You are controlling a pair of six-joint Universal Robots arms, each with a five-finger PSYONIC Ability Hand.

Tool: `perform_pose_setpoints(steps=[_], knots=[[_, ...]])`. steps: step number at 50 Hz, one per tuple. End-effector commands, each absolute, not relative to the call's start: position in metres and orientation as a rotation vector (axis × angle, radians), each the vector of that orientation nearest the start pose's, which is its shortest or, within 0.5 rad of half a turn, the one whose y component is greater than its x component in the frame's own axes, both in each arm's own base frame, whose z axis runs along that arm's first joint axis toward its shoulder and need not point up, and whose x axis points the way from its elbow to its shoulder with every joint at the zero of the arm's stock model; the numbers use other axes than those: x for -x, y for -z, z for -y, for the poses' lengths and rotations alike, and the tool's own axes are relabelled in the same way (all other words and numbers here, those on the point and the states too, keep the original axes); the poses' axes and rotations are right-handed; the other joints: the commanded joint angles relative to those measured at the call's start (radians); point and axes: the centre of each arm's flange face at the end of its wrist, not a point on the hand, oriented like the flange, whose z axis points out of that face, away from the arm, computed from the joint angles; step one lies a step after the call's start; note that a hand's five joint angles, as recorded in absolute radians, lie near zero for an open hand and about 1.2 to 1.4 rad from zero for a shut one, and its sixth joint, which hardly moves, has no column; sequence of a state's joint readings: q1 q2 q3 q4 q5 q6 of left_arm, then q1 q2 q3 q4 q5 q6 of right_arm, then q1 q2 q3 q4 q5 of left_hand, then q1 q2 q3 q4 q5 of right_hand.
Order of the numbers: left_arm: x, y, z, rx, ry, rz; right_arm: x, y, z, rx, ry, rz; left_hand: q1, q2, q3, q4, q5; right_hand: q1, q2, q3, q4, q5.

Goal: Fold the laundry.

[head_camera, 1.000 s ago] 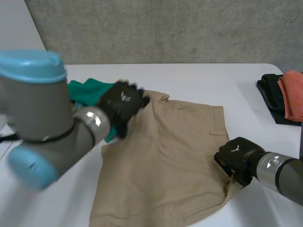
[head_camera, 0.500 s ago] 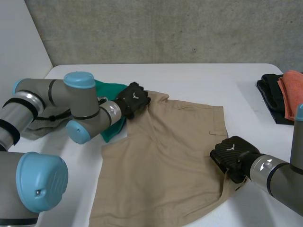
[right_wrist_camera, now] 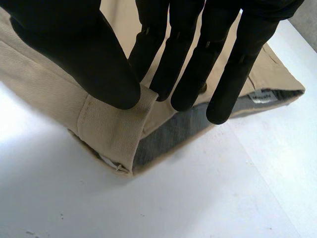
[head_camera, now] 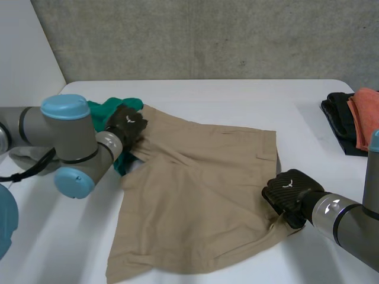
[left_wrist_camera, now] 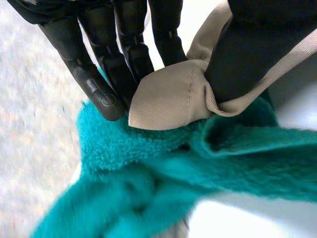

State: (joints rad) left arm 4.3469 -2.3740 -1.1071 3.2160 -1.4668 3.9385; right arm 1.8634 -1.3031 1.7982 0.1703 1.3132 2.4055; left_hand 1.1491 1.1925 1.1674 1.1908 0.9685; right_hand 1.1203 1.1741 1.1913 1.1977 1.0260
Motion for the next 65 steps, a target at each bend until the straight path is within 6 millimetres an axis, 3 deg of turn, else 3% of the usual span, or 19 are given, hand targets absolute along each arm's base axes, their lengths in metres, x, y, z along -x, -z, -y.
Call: perform_pose_setpoints(steps=[1, 3, 4, 6, 12, 15, 26, 30, 37, 46, 55, 57, 59, 60, 61, 62, 64, 65], knots=[[0.272, -0.152, 0.353, -1.229, 1.673, -2.162, -0.227, -0.164, 0.21, 1.527, 1.381, -2.32, -0.013, -0.056, -0.031, -0.055, -0.007, 0.276, 0.222, 0.205, 0.199, 0.196], [0.271, -0.159, 0.349, -1.193, 1.686, -2.222, -0.228, -0.164, 0.209, 1.53, 1.38, -2.316, -0.218, -0.262, -0.236, -0.26, -0.212, 0.276, 0.222, 0.205, 0.199, 0.196], [0.271, -0.168, 0.346, -1.147, 1.712, -2.268, -0.228, -0.164, 0.209, 1.532, 1.38, -2.315, -0.466, -0.51, -0.485, -0.508, -0.46, 0.276, 0.222, 0.205, 0.199, 0.196], [0.271, -0.178, 0.343, -1.101, 1.742, -2.303, -0.228, -0.164, 0.209, 1.532, 1.382, -2.314, -0.624, -0.667, -0.642, -0.666, -0.618, 0.276, 0.222, 0.205, 0.199, 0.196], [0.275, -0.213, 0.343, -0.988, 1.921, -2.316, -0.229, -0.164, 0.208, 1.535, 1.379, -2.311, -0.654, -0.697, -0.672, -0.696, -0.648, 0.276, 0.222, 0.205, 0.199, 0.196], [0.28, -0.218, 0.347, -1.004, 1.97, -2.29, -0.229, -0.164, 0.207, 1.538, 1.376, -2.309, -0.633, -0.677, -0.652, -0.675, -0.627, 0.276, 0.222, 0.205, 0.199, 0.196], [0.284, -0.183, 0.367, -1.136, 1.847, -2.219, -0.23, -0.163, 0.205, 1.543, 1.371, -2.304, -0.66, -0.703, -0.678, -0.701, -0.654, 0.276, 0.222, 0.205, 0.199, 0.196], [0.258, -0.187, 0.393, -1.018, 1.848, -2.135, -0.229, -0.162, 0.204, 1.544, 1.362, -2.303, -0.762, -0.805, -0.78, -0.804, -0.756, 0.276, 0.222, 0.205, 0.199, 0.196], [0.241, -0.197, 0.426, -0.898, 2.033, -2.056, -0.23, -0.16, 0.204, 1.558, 1.357, -2.302, -0.827, -0.87, -0.845, -0.869, -0.821, 0.276, 0.222, 0.205, 0.199, 0.196], [0.224, -0.172, 0.456, -0.957, 2.046, -2.187, -0.231, -0.156, 0.204, 1.563, 1.344, -2.306, -0.871, -0.914, -0.889, -0.913, -0.865, 0.276, 0.222, 0.205, 0.199, 0.196], [0.229, -0.141, 0.466, -1.044, 2.047, -2.32, -0.231, -0.151, 0.205, 1.58, 1.324, -2.308, -0.924, -0.967, -0.942, -0.966, -0.918, 0.276, 0.222, 0.205, 0.199, 0.196], [0.232, -0.133, 0.469, -1.039, 2.065, -2.341, -0.231, -0.149, 0.205, 1.586, 1.317, -2.314, -0.839, -0.883, -0.858, -0.881, -0.833, 0.276, 0.222, 0.205, 0.199, 0.196], [0.234, -0.129, 0.47, -1.034, 2.067, -2.348, -0.231, -0.149, 0.205, 1.59, 1.317, -2.315, -0.599, -0.643, -0.618, -0.641, -0.593, 0.276, 0.222, 0.205, 0.199, 0.196], [0.234, -0.129, 0.47, -1.031, 2.07, -2.349, -0.231, -0.149, 0.206, 1.59, 1.319, -2.316, -0.424, -0.467, -0.442, -0.465, -0.418, 0.276, 0.222, 0.205, 0.199, 0.196], [0.236, -0.129, 0.471, -1.021, 2.078, -2.347, -0.231, -0.148, 0.206, 1.59, 1.32, -2.317, 0.075, 0.032, 0.057, 0.033, 0.081, 0.276, 0.222, 0.205, 0.199, 0.196], [0.237, -0.132, 0.471, -1.014, 2.084, -2.333, -0.231, -0.148, 0.206, 1.59, 1.32, -2.319, 0.245, 0.202, 0.227, 0.204, 0.251, 0.276, 0.222, 0.205, 0.199, 0.196], [0.234, -0.145, 0.474, -0.954, 2.103, -2.291, -0.231, -0.149, 0.207, 1.588, 1.325, -2.319, 0.247, 0.204, 0.229, 0.205, 0.253, 0.276, 0.222, 0.205, 0.199, 0.196], [0.227, -0.162, 0.479, -0.843, 2.111, -2.231, -0.23, -0.149, 0.208, 1.587, 1.327, -2.32, 0.247, 0.204, 0.229, 0.205, 0.253, 0.276, 0.222, 0.205, 0.199, 0.196]])
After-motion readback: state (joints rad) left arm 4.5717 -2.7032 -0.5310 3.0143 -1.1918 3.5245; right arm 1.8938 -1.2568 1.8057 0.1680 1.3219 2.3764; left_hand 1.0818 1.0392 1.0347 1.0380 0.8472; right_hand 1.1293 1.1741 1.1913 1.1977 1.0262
